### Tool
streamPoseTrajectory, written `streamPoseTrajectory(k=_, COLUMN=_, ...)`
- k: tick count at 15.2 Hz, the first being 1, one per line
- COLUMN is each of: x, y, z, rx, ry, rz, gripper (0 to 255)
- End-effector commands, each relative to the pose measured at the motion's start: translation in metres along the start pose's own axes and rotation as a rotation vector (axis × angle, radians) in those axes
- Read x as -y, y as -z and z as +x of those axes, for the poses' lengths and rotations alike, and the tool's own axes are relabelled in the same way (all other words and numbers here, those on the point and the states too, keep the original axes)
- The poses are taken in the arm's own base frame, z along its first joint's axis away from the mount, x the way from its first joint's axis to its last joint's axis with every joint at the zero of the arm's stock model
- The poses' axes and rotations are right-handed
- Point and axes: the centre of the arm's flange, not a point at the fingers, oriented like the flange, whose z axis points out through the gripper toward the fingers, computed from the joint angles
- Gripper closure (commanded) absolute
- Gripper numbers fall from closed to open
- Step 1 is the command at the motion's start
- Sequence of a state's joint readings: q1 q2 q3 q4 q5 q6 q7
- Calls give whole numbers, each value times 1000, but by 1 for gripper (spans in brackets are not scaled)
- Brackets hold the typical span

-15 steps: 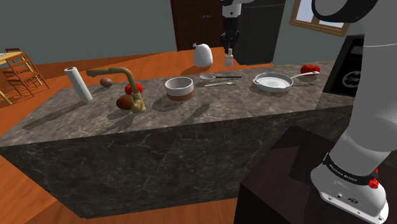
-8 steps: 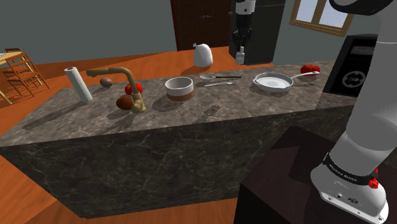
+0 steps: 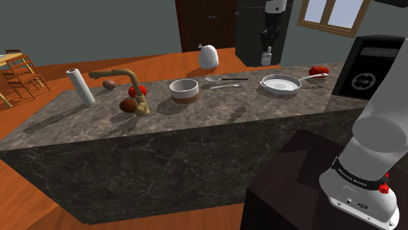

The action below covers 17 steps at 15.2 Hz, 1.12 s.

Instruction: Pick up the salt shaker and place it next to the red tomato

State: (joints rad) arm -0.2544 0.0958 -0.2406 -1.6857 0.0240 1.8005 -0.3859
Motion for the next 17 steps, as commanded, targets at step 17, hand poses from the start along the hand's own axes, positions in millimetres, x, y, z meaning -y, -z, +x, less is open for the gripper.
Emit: streamPoseTrajectory(k=17, x=-188, y=2, z=-143, rx=0, ry=2, rz=0, gripper=255)
